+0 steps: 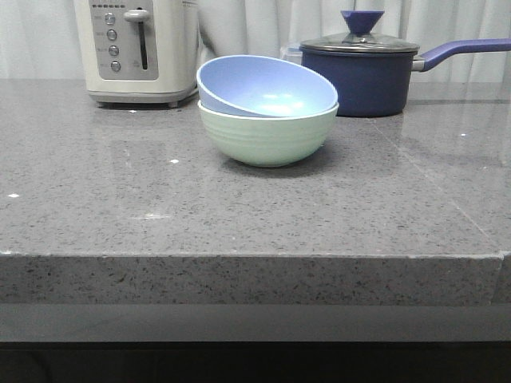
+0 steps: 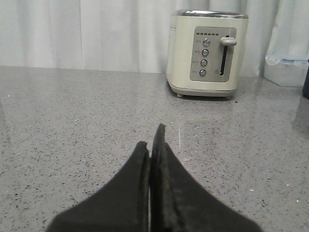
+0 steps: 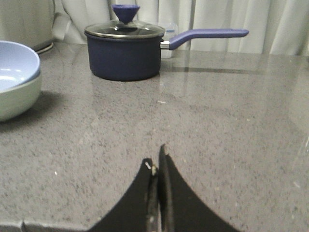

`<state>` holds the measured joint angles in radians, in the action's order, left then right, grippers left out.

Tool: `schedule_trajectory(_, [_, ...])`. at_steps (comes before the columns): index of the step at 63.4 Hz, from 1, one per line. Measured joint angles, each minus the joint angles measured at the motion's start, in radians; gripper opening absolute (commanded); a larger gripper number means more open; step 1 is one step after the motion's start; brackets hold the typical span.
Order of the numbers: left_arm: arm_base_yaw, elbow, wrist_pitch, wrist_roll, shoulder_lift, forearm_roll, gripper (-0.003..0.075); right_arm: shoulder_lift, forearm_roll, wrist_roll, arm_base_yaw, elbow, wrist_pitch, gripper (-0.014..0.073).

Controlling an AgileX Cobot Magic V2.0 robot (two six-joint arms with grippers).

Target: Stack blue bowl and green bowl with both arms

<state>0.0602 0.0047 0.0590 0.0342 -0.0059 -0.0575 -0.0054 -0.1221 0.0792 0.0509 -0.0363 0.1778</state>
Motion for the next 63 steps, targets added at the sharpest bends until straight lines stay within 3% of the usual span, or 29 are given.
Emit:
schedule_trajectory(44, [0.0, 0.0, 0.0, 0.0, 0.0, 0.0, -0.002, -0.005, 0.0, 0.0, -0.008, 0.064, -0.083, -0.0063])
schedule_trajectory(63, [0.0, 0.0, 0.0, 0.0, 0.0, 0.0, -0.002, -0.005, 0.011, -0.079, -0.008, 0.064, -0.113, -0.0063])
